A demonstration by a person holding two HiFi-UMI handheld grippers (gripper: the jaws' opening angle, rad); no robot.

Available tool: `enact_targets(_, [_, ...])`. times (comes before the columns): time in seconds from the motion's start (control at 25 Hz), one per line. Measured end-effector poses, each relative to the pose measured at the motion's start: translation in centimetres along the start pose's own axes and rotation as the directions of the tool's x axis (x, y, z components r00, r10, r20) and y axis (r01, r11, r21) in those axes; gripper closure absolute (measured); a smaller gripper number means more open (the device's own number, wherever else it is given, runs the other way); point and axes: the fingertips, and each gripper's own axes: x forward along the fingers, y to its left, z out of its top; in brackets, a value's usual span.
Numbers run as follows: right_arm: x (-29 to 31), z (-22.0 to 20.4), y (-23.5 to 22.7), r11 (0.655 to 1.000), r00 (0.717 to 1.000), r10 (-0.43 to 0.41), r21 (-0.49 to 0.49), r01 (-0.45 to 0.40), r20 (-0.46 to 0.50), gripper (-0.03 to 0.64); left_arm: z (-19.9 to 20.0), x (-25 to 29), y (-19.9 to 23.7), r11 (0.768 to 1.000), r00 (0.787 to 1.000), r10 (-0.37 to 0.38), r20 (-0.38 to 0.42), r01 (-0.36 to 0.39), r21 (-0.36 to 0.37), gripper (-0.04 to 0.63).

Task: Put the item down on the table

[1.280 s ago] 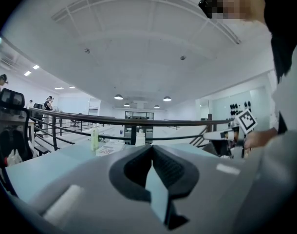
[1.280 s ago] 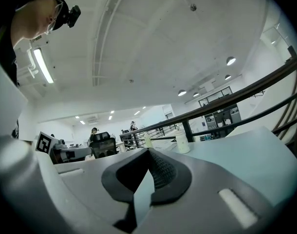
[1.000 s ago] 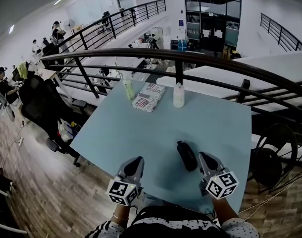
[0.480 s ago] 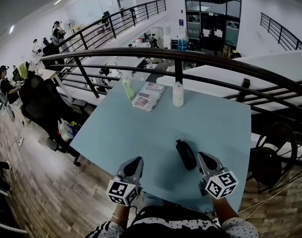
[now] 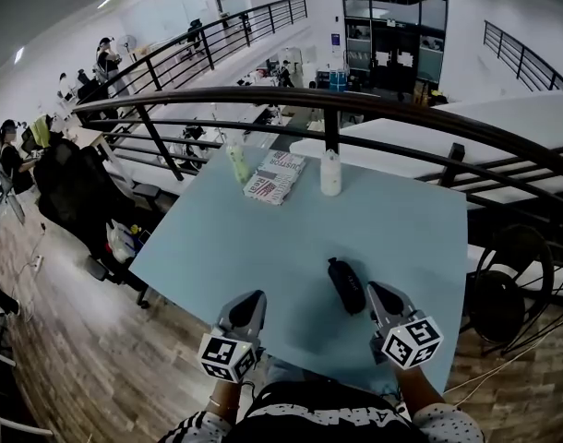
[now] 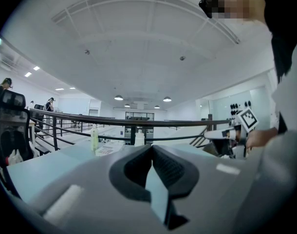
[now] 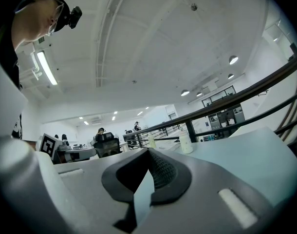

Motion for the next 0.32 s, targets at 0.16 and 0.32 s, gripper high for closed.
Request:
enact_targets(0.16, [0.06, -0.06, -0.05, 1.0, 1.0, -0.001, 0.0, 0.001, 0.0, 0.62, -0.24, 0.1, 0.02, 1.0, 1.0, -0.005, -0.001, 0.005, 0.001, 0.595])
enact_targets(0.32, [0.11, -0.28, 0.01, 1.0, 1.0, -0.002, 0.0, 0.002, 0.002, 0.62, -0.09, 0.0, 0.15, 1.0, 1.0, 0.002, 0.001, -0.002, 0.0, 0.595])
